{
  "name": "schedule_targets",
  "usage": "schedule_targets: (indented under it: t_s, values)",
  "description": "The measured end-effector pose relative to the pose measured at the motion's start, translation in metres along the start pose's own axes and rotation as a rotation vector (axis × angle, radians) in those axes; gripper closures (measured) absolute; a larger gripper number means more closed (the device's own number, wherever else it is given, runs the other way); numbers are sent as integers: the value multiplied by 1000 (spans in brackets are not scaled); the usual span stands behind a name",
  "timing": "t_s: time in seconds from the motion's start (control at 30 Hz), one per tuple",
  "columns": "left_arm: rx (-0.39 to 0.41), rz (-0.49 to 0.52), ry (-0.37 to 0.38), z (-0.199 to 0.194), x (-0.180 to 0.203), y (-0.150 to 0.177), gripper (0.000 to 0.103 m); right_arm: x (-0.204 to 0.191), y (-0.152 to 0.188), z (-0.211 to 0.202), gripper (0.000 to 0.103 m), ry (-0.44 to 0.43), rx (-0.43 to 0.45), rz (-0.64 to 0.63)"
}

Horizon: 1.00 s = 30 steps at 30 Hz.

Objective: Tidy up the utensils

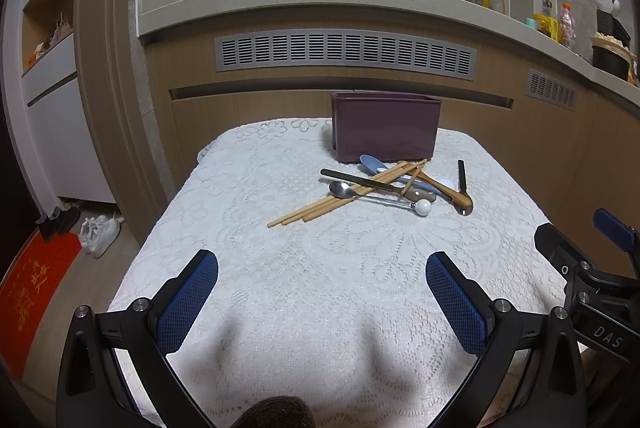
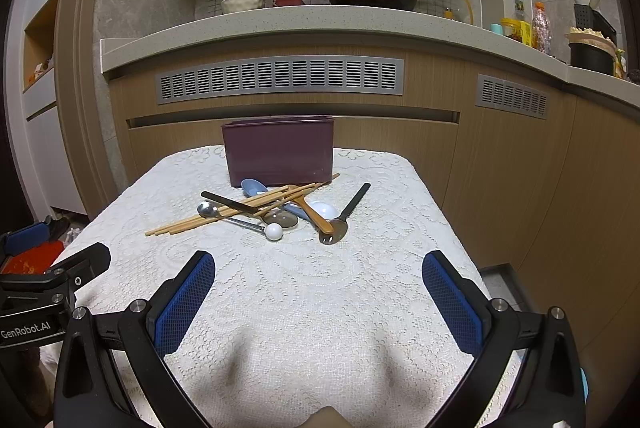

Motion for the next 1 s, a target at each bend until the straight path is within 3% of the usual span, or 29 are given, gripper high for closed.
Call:
schedule_targets:
  t_s: [1.0]
  values:
    - [-2,0,0,0,1,0,0,0,0,1,0,-1,0,1]
Point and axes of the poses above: each gripper's, at about its wrist camera, not at the fingertips, and z roughly the way its jaws point, x to its right, y to its underside, the point moved 9 cm from there along z, roughly the way its jaws point, and after that the axes turned 11 degrees about z, right-handed, at the moved point
